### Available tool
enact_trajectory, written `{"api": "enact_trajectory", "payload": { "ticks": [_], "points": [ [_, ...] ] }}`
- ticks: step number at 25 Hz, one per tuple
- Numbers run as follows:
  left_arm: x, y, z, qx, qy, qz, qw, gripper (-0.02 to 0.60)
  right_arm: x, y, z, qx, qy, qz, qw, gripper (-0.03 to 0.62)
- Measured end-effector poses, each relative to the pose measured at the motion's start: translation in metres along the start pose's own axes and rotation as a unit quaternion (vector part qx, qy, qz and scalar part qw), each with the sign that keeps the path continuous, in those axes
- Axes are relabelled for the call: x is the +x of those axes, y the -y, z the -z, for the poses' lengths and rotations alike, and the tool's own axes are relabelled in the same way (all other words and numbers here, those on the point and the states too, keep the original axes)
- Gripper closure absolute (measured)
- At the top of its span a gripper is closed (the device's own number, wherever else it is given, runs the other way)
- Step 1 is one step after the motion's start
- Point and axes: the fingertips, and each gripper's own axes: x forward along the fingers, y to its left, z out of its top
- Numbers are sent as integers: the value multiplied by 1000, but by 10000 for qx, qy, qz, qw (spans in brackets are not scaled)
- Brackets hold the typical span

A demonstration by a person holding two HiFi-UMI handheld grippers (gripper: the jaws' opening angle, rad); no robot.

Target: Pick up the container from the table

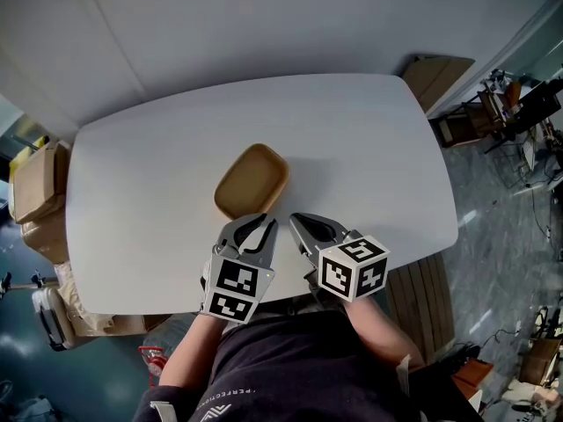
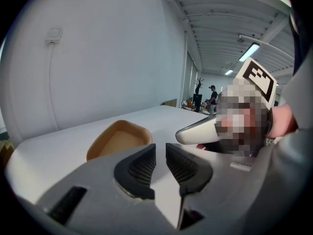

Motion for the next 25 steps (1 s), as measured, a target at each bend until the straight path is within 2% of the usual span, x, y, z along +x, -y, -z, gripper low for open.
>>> {"api": "enact_trajectory", "payload": {
  "ticks": [5,12,19,25],
  "points": [
    [13,1,6,88,-211,-109,9997,503,-2,12,0,76,-125,30,9999,594],
    [32,-2,4,250,-500,-419,9976,500,0,28,-7,-36,-309,-253,9992,594],
    [50,-12,15,574,-1162,-691,9892,471,11,36,-20,-172,-498,-594,9968,594],
    [61,-17,25,593,-1560,-754,9831,463,22,44,-19,-114,-692,-780,9945,594]
  ]
}}
